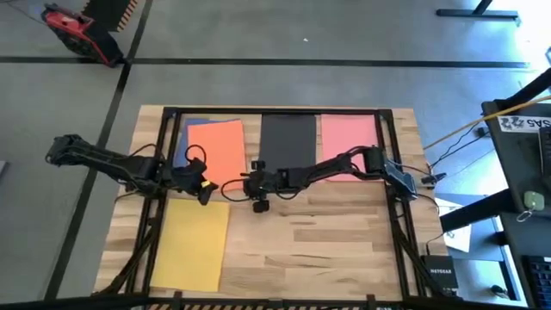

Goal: Organize paper
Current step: Move the orange paper to the bottom center of the table

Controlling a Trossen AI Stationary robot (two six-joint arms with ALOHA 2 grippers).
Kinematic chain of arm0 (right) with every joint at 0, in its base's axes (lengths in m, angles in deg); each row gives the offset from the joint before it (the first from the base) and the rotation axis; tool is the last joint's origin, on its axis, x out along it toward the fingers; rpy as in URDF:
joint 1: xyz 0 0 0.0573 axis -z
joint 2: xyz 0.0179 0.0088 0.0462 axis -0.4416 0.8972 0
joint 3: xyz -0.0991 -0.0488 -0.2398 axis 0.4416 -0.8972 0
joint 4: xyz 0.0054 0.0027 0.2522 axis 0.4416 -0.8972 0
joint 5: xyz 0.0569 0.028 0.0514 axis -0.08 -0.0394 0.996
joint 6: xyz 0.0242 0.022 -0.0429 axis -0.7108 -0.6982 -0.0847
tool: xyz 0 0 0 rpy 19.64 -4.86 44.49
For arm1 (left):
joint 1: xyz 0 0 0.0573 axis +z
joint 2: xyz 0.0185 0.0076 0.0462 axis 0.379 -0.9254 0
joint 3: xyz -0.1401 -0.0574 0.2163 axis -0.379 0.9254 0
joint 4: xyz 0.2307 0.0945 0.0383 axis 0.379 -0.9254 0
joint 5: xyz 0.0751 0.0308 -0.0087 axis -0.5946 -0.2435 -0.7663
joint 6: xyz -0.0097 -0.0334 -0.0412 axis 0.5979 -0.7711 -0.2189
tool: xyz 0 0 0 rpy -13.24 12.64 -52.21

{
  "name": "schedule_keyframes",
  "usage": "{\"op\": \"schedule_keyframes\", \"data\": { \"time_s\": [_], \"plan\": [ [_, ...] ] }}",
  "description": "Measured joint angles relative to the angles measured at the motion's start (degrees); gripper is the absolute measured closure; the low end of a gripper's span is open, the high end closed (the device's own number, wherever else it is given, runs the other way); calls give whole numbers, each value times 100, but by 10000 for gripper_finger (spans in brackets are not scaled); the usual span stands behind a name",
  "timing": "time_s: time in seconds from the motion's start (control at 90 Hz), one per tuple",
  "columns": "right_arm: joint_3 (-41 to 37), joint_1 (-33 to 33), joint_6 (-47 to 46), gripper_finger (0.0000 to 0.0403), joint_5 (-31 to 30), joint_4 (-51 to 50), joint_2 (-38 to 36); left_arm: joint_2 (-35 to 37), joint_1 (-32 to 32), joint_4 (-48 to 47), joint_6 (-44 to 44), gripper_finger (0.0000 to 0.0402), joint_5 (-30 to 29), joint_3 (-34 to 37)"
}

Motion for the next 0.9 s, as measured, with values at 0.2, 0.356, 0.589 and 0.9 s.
{"op": "schedule_keyframes", "data": {
  "time_s": [0.2, 0.356, 0.589, 0.9],
  "plan": [
    [18, 33, -19, 261, 93, 27, 3, 0, 0, -12, 0, 402, 0, 0],
    [20, 202, -328, 300, 346, -67, 3, -2, 0, -50, 0, 402, 0, 0],
    [20, 330, -411, 394, 478, -177, 3, -2, 0, -45, -28, 402, 0, 0],
    [444, 215, -439, 401, 576, -607, 3, 0, 0, -41, -53, 402, 0, 0]
  ]
}}
